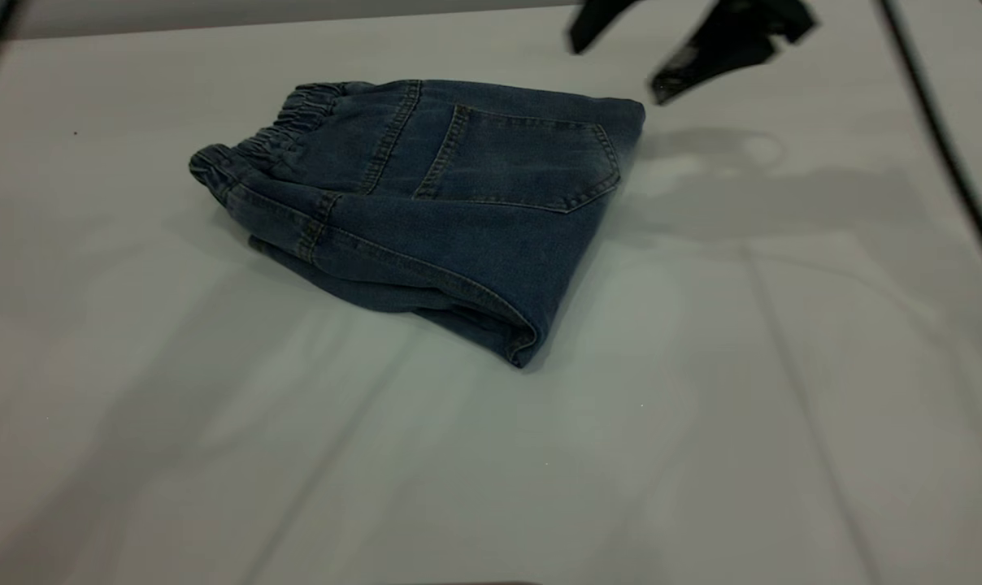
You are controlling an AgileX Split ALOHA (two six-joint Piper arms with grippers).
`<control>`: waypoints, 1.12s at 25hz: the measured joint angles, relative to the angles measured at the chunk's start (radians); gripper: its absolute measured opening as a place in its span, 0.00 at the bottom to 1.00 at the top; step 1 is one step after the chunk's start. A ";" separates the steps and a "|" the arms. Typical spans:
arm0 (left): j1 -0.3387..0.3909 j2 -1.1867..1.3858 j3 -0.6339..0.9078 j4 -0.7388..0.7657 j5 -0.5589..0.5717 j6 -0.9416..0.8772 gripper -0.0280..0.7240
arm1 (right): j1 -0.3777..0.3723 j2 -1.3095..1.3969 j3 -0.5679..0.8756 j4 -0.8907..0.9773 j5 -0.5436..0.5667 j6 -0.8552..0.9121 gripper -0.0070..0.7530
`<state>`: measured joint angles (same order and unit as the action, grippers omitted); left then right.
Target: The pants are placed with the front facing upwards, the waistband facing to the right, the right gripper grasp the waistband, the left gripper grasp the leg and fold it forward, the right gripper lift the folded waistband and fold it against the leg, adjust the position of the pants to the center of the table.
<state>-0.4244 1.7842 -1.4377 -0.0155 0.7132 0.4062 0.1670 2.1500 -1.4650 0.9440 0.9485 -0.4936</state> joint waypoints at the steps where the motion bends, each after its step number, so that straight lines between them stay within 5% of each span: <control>1: 0.000 0.029 0.000 -0.031 -0.013 0.048 0.51 | -0.018 0.000 0.000 -0.002 0.023 0.001 0.72; 11: 0.000 0.344 -0.007 -0.087 -0.146 0.162 0.67 | -0.086 0.000 0.000 0.059 0.083 -0.030 0.71; 19: 0.000 0.464 -0.009 -0.087 -0.236 0.164 0.67 | -0.086 0.000 0.000 0.082 0.132 -0.062 0.71; 28: 0.000 0.509 -0.019 -0.088 -0.194 -0.074 0.67 | -0.086 0.000 0.000 0.082 0.171 -0.092 0.71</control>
<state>-0.4244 2.2935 -1.4570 -0.1038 0.5194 0.3323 0.0808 2.1500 -1.4650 1.0258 1.1191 -0.5853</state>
